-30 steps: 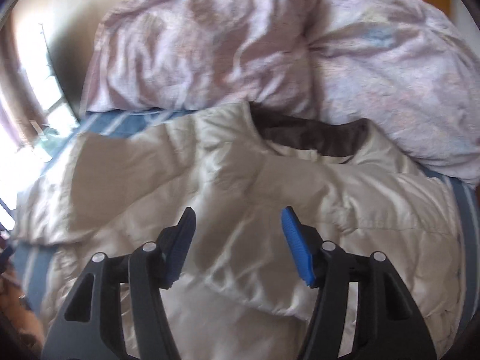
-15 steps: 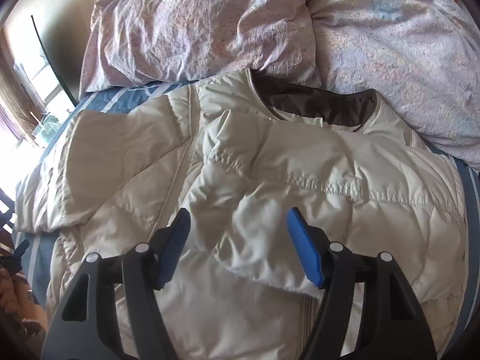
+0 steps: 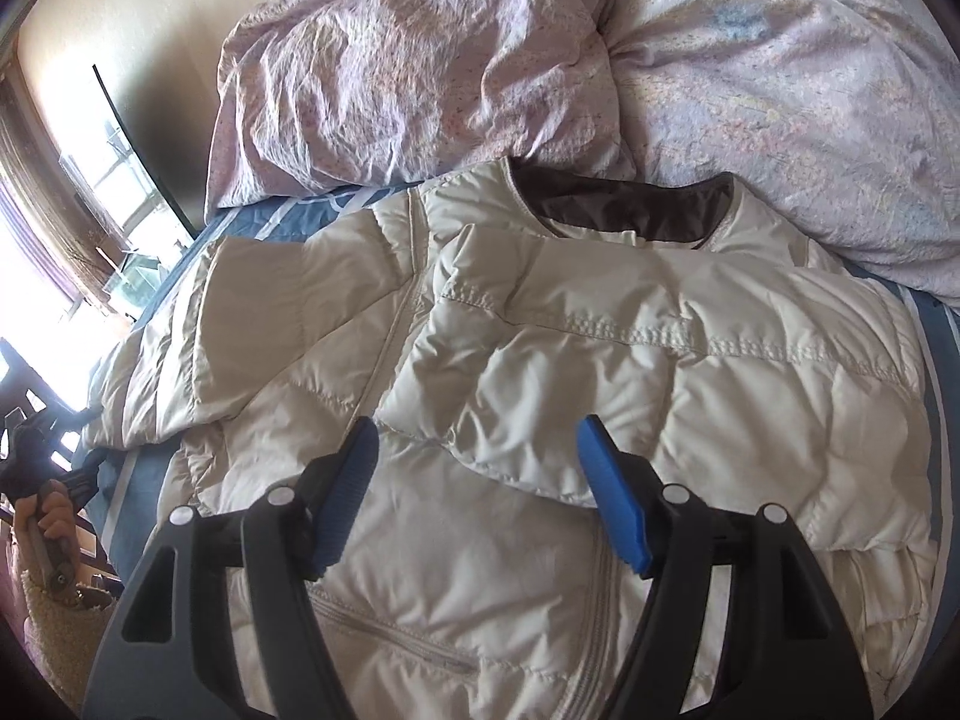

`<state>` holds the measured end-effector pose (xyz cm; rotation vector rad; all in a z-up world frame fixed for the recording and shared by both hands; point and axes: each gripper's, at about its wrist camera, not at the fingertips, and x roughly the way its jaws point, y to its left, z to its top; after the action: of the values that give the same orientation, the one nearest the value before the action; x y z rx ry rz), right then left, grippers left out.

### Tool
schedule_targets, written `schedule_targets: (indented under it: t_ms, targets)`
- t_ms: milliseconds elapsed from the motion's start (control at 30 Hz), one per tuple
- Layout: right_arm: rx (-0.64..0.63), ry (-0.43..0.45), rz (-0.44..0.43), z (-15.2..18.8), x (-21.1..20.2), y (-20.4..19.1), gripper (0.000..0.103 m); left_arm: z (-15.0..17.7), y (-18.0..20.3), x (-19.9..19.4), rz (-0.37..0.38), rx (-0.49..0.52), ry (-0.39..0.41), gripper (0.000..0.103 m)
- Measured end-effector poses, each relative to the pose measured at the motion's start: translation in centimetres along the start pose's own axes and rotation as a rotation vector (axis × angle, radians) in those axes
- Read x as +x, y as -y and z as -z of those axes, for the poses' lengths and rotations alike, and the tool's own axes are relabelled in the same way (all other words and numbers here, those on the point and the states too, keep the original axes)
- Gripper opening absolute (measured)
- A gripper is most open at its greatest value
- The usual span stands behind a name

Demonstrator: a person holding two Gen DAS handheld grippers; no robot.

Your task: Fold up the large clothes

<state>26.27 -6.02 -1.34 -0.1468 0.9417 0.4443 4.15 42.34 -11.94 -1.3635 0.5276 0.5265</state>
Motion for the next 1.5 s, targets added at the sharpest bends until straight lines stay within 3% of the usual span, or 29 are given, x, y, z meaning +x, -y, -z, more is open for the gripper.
schedule_targets:
  t_ms: [67,133,400,533,667,867,1100,1267,1500]
  targets:
    - [0.006,0.011,0.007,0.3,-0.8,0.7,0.069,-0.3,0.3,-0.1,0.007,0.013,0.011,0.009]
    - [0.017,0.023,0.015,0.6,-1.6,1.6,0.070,-0.5,1.4,-0.7,0.012,0.054,0.030,0.006]
    - [0.094,0.078,0.040,1.9,-4.9,5.5,0.071,-0.2,9.9,-4.3,0.077,0.272,0.116,0.004]
    - [0.128,0.102,0.058,2.7,-6.4,7.5,0.072,1.8,15.9,-6.1,0.146,0.407,0.138,0.004]
    - [0.161,0.125,0.081,3.5,-8.0,9.5,0.073,5.8,21.8,-7.1,0.229,0.559,0.129,0.004]
    - [0.213,0.150,0.105,4.8,-9.7,12.3,0.073,14.6,28.8,-6.8,0.369,0.772,0.028,0.004]
    - [0.257,0.154,0.148,6.5,-11.0,15.3,0.073,23.8,31.8,-4.3,0.470,0.921,-0.132,0.004]
    - [0.286,0.154,0.170,7.3,-11.5,16.9,0.073,29.3,32.0,-1.0,0.446,0.988,-0.268,0.004]
    - [0.311,0.154,0.177,7.6,-11.3,18.4,0.073,35.0,30.8,2.5,0.356,1.107,-0.347,0.004]
